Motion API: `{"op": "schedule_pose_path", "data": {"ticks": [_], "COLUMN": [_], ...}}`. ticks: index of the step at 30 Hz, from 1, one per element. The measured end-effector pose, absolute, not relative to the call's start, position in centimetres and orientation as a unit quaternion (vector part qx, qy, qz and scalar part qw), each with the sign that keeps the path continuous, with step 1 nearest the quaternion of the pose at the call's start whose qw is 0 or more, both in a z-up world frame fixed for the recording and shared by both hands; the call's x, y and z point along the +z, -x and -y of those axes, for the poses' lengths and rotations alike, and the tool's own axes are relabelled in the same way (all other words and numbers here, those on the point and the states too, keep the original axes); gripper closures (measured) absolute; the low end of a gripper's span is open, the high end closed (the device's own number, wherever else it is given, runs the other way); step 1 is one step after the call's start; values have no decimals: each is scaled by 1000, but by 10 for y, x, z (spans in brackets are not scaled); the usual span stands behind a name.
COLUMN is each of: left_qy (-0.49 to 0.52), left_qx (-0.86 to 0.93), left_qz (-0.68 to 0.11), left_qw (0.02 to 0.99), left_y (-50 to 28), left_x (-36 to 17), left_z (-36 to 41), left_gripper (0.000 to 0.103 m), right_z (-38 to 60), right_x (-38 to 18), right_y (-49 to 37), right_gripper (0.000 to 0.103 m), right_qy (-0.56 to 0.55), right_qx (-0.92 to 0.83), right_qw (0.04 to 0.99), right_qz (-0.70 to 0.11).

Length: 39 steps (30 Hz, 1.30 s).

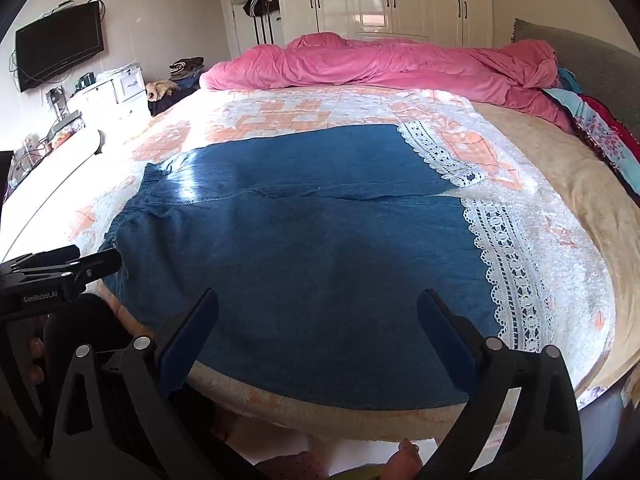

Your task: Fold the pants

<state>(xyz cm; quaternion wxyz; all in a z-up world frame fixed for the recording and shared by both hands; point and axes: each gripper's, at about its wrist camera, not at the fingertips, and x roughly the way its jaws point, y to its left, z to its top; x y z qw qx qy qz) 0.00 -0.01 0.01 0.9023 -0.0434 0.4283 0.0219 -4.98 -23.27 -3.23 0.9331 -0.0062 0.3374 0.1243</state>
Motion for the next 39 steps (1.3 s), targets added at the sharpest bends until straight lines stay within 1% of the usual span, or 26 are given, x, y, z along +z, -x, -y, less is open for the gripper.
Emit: {"op": "schedule_pose_path", "data": {"ticks": [7,12,39], "left_qy": [37,50,41], "left_qx": [29,20,18], "left_qz": [-417,-419,-422], "left_qw": [908,906,906], "left_y": [4,9,8], "left_x": [2,6,3], "left_z": [10,-3,3], "left_gripper": [9,9,9], "right_z": [231,225,223], "right_x": [-33,-34,-40], "right_y": [54,59,61], "right_gripper": [4,4,4], "right_qy": [11,4,2], "right_qx": [130,125,132], "right_qw": [933,931,929], "right_qz": [-336,-343,-346]}}
